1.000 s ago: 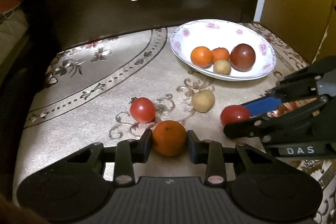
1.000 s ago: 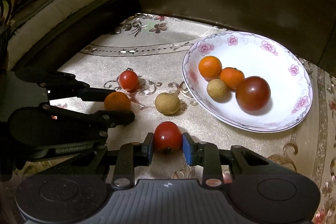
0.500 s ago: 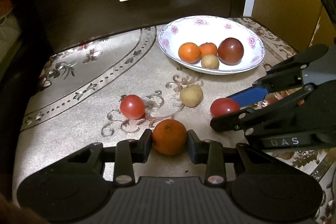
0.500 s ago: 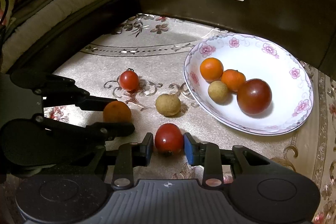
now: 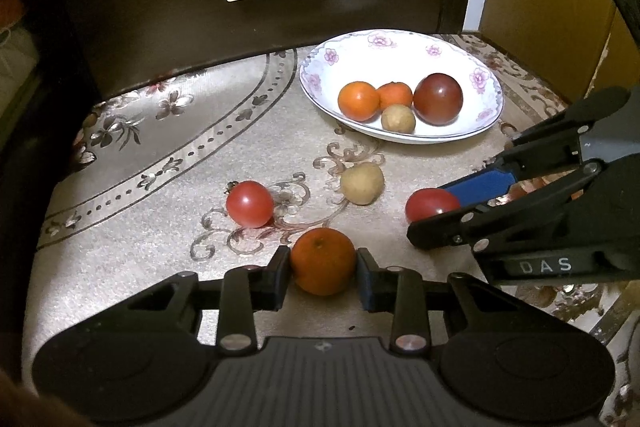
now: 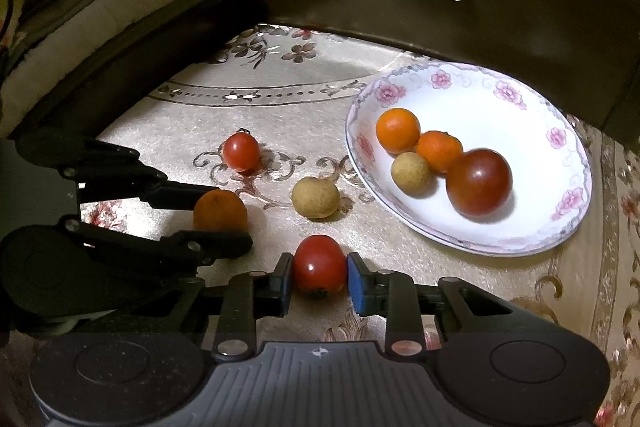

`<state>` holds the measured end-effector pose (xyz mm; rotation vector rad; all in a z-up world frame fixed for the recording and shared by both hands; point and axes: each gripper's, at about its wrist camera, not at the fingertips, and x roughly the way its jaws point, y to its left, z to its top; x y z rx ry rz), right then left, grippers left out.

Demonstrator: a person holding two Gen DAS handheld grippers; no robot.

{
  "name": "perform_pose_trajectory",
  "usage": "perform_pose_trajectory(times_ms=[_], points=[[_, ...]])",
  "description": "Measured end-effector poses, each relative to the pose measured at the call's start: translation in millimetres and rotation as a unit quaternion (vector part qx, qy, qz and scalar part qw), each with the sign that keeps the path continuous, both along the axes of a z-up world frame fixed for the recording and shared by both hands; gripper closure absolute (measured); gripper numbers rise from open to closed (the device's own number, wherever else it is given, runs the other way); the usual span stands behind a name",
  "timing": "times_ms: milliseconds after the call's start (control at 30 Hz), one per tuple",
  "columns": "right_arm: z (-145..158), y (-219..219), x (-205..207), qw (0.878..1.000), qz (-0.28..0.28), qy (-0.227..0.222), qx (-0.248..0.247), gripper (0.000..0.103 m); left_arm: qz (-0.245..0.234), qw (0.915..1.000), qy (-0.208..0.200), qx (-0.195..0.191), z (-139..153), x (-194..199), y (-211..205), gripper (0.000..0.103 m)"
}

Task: Organize fruits
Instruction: 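Grasp a third tangerine with the left tool while the right tool grasps a red cherry tomato, then lift the tangerine and red tomato and carry both over the white bowl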

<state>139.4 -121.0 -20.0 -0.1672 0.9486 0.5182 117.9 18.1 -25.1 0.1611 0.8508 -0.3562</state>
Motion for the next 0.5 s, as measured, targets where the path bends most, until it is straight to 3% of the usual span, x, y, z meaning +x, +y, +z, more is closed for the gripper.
perform_pose_trajectory(times_ms=[500], points=[[16.6, -18.1, -8.8, 0.999, -0.026, -0.002, 0.018, 0.079, -0.012, 0.9997, -0.015, -0.013, 15.1, -6.8, -16.1, 0.063]])
